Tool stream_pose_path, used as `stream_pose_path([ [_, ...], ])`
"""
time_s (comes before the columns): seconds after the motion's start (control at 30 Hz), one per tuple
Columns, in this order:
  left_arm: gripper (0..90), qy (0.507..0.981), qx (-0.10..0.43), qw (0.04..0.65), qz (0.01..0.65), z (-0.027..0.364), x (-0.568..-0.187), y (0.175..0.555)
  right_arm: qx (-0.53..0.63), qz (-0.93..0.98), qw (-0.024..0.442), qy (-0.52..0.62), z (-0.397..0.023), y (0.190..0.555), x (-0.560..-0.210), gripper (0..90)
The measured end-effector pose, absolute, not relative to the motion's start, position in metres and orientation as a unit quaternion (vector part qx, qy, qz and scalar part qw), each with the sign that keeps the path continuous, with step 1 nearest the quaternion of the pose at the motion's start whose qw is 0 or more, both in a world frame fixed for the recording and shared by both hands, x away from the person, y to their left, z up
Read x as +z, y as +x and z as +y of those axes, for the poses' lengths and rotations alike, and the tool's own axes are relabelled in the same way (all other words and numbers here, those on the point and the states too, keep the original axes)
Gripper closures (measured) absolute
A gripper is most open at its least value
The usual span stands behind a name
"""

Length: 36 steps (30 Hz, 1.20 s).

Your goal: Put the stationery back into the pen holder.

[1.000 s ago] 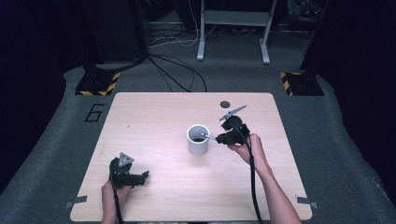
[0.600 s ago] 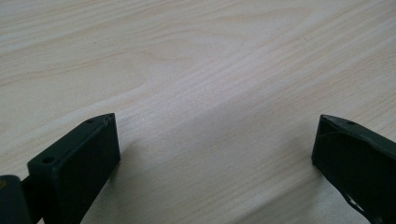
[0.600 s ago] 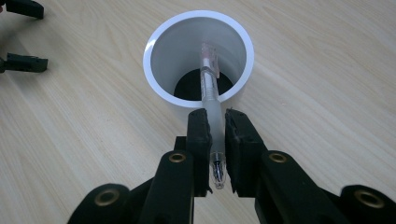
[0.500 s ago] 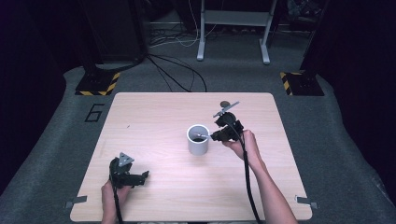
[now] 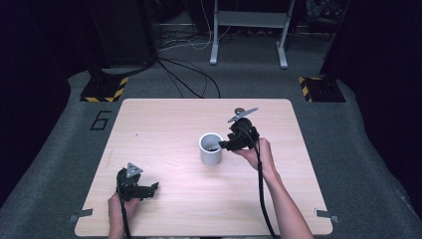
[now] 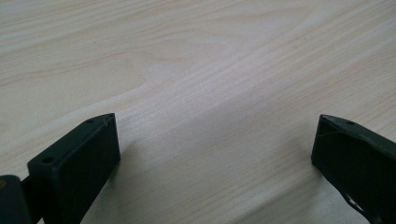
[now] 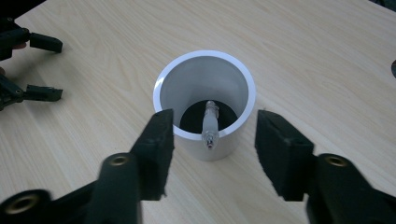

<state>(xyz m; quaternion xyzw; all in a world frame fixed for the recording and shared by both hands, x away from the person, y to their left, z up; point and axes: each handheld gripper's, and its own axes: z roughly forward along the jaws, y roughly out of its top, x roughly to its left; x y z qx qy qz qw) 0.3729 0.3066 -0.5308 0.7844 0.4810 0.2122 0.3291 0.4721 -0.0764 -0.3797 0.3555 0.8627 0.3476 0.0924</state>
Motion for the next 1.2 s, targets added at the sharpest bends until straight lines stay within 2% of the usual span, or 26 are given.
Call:
stream_pose_path([
  [0.1,1.0,0.784,0.213,0.329,0.481,0.307,-0.531,0.373,0.357,0.859,0.095,0.353,-0.080,0.468,-0.378,40.0],
  [0.23,1.0,0.784,0.212,0.329,0.481,0.307,-0.531,0.373,0.369,0.856,0.106,0.347,-0.089,0.456,-0.374,26.7],
  [0.4,1.0,0.784,0.212,0.329,0.481,0.307,-0.531,0.373,0.379,0.849,0.119,0.349,-0.101,0.444,-0.372,18.4],
  [0.87,1.0,0.785,0.212,0.329,0.481,0.307,-0.531,0.373,0.387,0.822,0.167,0.383,-0.149,0.401,-0.383,9.7],
  [1.2,1.0,0.785,0.213,0.328,0.481,0.307,-0.531,0.373,0.375,0.796,0.189,0.435,-0.193,0.376,-0.420,5.6],
])
